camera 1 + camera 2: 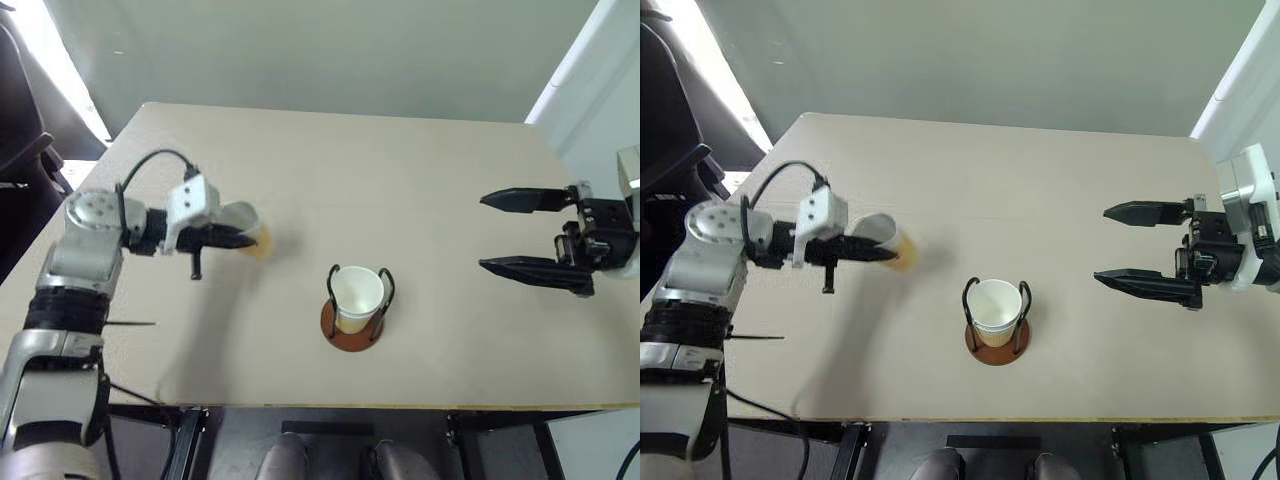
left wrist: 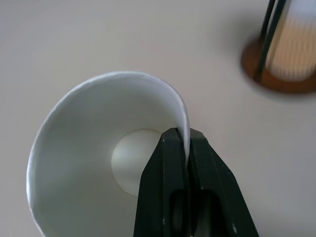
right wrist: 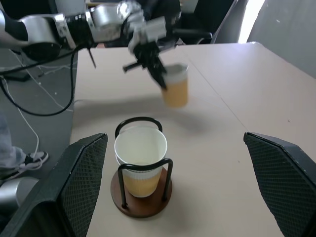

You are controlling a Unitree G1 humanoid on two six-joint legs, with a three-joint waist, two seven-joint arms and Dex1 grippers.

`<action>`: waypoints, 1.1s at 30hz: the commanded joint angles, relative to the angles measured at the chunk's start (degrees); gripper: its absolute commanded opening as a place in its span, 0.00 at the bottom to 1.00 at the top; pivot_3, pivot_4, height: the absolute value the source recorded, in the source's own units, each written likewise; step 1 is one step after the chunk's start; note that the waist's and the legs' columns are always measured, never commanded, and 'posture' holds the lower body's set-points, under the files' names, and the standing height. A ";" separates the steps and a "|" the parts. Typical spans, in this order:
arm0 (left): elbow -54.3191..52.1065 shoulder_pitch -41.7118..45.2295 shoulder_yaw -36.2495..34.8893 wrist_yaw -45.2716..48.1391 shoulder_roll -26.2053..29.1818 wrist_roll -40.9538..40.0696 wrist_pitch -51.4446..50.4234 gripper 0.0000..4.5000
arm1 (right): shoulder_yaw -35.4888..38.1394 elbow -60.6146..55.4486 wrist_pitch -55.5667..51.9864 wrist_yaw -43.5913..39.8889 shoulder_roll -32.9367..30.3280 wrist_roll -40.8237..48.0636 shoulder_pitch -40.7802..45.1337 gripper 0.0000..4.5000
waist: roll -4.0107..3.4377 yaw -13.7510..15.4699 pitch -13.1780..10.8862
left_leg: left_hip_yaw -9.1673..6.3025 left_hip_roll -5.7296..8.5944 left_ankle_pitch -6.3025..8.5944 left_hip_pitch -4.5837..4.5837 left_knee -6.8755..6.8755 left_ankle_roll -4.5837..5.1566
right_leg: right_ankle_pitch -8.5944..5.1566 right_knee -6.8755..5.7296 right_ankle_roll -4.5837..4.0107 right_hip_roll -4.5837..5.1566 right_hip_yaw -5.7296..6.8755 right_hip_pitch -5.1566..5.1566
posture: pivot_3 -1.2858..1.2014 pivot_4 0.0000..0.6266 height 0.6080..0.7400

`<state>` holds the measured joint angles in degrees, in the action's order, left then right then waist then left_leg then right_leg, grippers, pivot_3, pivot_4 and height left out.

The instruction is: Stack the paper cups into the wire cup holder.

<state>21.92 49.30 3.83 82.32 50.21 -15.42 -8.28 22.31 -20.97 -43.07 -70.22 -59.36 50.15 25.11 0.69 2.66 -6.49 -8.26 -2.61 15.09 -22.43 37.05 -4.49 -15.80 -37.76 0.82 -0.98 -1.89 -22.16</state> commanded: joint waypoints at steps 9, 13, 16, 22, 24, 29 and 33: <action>-17.68 13.55 6.81 10.18 -3.51 -19.24 -10.47 0.00 | 5.37 -4.98 3.43 -7.71 -10.38 -1.81 -6.79 1.00 | -0.02 0.47 0.01 | 0.45 0.14 0.07 0.01 0.05 0.13 | 0.01 0.24 0.21 0.03 -0.09 0.19 | 0.52 0.24 1.00; -17.71 16.46 14.66 10.18 -3.25 -22.87 -7.57 0.00 | 5.67 -4.91 4.10 -8.23 -11.65 -1.66 -6.89 1.00 | -0.01 0.48 0.00 | 0.62 0.45 0.13 0.14 0.11 0.25 | 0.07 0.24 0.44 0.03 -0.38 0.23 | 0.52 0.24 1.00; -17.36 18.25 20.88 10.18 -3.31 -23.32 -4.51 0.00 | 5.17 -5.99 4.34 -7.43 -11.40 -1.56 -7.16 1.00 | -0.01 0.47 0.00 | 0.64 0.38 0.19 0.22 0.22 0.46 | 0.10 0.24 0.62 0.06 -0.64 0.30 | 0.52 0.24 1.00; -18.90 19.50 29.62 10.18 0.33 -24.44 -0.16 0.00 | 5.18 -7.68 4.50 -6.33 -11.04 -1.58 -8.44 1.00 | -0.01 0.27 0.00 | 0.81 0.50 0.47 0.20 0.64 1.02 | 0.05 0.23 1.14 0.12 -1.47 0.27 | 0.52 0.24 1.00; -18.52 19.83 31.19 10.18 0.54 -23.52 1.18 0.00 | 5.22 -7.97 4.47 -6.05 -10.99 -1.35 -8.59 1.00 | -0.02 0.28 -0.01 | 0.74 0.52 0.55 0.17 0.81 1.13 | 0.10 0.32 1.25 0.17 -1.61 0.26 | 0.52 0.24 1.00; -16.90 20.49 33.56 10.18 -0.04 -22.29 3.98 0.00 | 3.97 -8.50 4.58 -4.71 -10.78 -1.15 -7.86 1.00 | -0.02 0.45 -0.01 | 0.72 0.69 0.70 0.14 0.99 1.39 | 0.23 0.50 1.53 0.35 -1.73 0.34 | 0.52 0.24 1.00; -15.61 20.37 33.74 10.18 -1.72 -20.06 6.54 0.00 | 3.40 -8.84 4.64 -3.88 -10.70 -1.17 -7.62 1.00 | -0.03 0.45 -0.01 | 0.74 0.73 0.80 0.13 1.09 1.58 | 0.26 0.53 1.59 0.38 -1.81 0.37 | 0.52 0.24 1.00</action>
<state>6.20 68.35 38.47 90.38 49.07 -36.41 -3.55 25.03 -28.95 -39.11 -74.66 -69.88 48.26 16.61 0.66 3.11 -6.49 -7.52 -1.88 15.89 -22.30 38.15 -2.91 -15.54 -37.23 2.42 -0.59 -3.70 -21.79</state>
